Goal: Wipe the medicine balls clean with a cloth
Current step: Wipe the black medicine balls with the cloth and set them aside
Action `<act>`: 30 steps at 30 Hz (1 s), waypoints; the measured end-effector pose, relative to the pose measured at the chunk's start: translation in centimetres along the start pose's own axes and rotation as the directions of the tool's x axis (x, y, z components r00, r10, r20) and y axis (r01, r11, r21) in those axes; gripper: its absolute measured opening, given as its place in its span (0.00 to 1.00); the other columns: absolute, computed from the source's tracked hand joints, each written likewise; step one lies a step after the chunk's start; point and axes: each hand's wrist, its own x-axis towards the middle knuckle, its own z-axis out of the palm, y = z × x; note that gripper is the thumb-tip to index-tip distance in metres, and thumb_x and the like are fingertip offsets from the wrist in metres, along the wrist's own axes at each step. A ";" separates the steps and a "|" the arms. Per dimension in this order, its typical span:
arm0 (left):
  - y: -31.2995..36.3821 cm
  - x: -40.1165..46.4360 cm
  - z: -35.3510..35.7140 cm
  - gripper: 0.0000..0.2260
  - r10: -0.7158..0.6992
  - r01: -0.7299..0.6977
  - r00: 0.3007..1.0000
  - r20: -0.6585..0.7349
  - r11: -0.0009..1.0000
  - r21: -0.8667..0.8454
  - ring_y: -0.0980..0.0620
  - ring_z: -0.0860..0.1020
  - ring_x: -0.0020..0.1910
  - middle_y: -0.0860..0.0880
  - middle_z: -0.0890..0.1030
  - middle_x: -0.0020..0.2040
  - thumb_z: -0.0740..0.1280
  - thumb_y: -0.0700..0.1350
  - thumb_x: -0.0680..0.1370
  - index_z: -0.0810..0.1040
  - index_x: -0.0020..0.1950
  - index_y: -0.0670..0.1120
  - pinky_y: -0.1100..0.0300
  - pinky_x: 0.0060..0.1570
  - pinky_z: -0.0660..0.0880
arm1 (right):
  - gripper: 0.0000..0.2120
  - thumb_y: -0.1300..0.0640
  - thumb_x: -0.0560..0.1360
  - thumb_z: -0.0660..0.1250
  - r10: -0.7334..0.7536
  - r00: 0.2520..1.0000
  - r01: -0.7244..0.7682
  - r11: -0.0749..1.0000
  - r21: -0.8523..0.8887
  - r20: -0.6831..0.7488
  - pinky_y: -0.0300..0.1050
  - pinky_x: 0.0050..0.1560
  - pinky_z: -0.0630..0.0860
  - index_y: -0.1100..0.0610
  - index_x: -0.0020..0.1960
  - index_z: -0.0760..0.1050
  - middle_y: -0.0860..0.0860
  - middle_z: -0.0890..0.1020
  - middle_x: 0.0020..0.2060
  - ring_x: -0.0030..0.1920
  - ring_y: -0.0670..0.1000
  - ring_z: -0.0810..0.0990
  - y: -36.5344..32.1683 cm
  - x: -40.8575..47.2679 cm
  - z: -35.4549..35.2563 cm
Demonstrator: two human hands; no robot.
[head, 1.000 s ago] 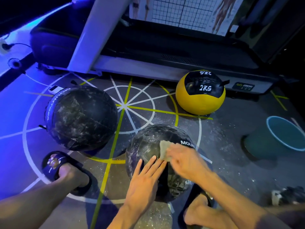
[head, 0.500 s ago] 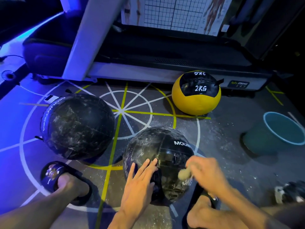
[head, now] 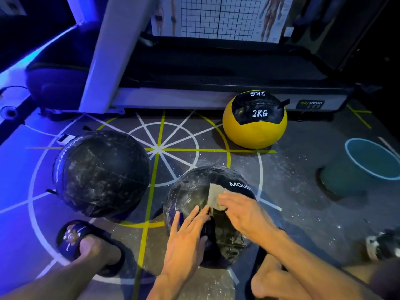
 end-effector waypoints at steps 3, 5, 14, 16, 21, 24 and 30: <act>0.1 0.0 0.0 0.29 -0.011 0.011 1.000 0.022 1.000 -0.016 0.67 0.45 0.80 0.68 0.62 0.76 0.66 0.40 0.75 0.66 0.75 0.57 0.53 0.80 0.37 | 0.15 0.55 0.71 0.65 -0.140 0.989 0.143 0.987 -0.075 0.053 0.45 0.59 0.81 0.54 0.53 0.86 0.48 0.87 0.53 0.56 0.48 0.85 -1.1 -0.5 0.4; 0.2 0.0 0.0 0.25 -0.003 0.004 1.000 0.018 1.000 -0.014 0.68 0.45 0.80 0.69 0.59 0.77 0.66 0.42 0.77 0.67 0.73 0.58 0.52 0.80 0.39 | 0.17 0.54 0.74 0.61 -0.055 0.998 0.055 0.998 -0.016 0.006 0.45 0.60 0.80 0.54 0.55 0.86 0.48 0.86 0.55 0.57 0.48 0.84 0.0 -0.2 0.2; 0.0 0.4 -0.3 0.22 -0.005 0.005 1.000 0.007 1.000 0.017 0.68 0.45 0.80 0.71 0.53 0.79 0.67 0.46 0.79 0.68 0.71 0.61 0.55 0.80 0.37 | 0.13 0.55 0.72 0.65 -0.123 0.989 0.123 0.992 0.003 -0.082 0.48 0.54 0.83 0.53 0.51 0.86 0.46 0.87 0.52 0.55 0.47 0.85 1.0 -2.2 -1.0; 0.2 0.8 -0.4 0.21 -0.007 0.007 1.000 0.014 1.000 0.017 0.69 0.44 0.79 0.70 0.53 0.80 0.67 0.47 0.81 0.68 0.72 0.60 0.54 0.80 0.38 | 0.15 0.55 0.75 0.60 0.039 0.992 -0.040 0.999 -0.011 -0.121 0.49 0.48 0.84 0.53 0.50 0.86 0.47 0.87 0.50 0.51 0.49 0.86 0.5 -1.2 -1.5; -0.4 0.4 -0.8 0.23 -0.042 0.042 0.999 -0.003 0.999 -0.011 0.69 0.46 0.79 0.71 0.56 0.79 0.67 0.46 0.81 0.66 0.72 0.63 0.58 0.79 0.36 | 0.14 0.62 0.81 0.63 0.596 0.765 -0.542 0.800 0.257 -0.245 0.36 0.34 0.76 0.52 0.61 0.83 0.48 0.85 0.43 0.32 0.41 0.78 2.2 0.5 -3.3; -0.5 0.6 -1.0 0.25 -0.040 0.040 0.999 -0.008 0.999 -0.009 0.69 0.46 0.79 0.69 0.60 0.78 0.67 0.45 0.80 0.65 0.73 0.64 0.59 0.79 0.34 | 0.18 0.69 0.76 0.67 0.329 0.909 -0.277 0.935 0.221 -0.257 0.45 0.46 0.82 0.54 0.60 0.82 0.51 0.85 0.50 0.43 0.46 0.82 -0.3 1.0 -2.1; -0.7 1.1 -1.3 0.21 -0.037 0.037 0.999 -0.010 0.999 -0.013 0.70 0.46 0.79 0.69 0.56 0.79 0.68 0.46 0.80 0.69 0.70 0.62 0.57 0.80 0.37 | 0.18 0.66 0.70 0.74 -0.108 0.983 0.108 0.994 -0.006 -0.149 0.51 0.63 0.79 0.53 0.58 0.85 0.48 0.84 0.62 0.64 0.49 0.81 1.3 -0.9 1.3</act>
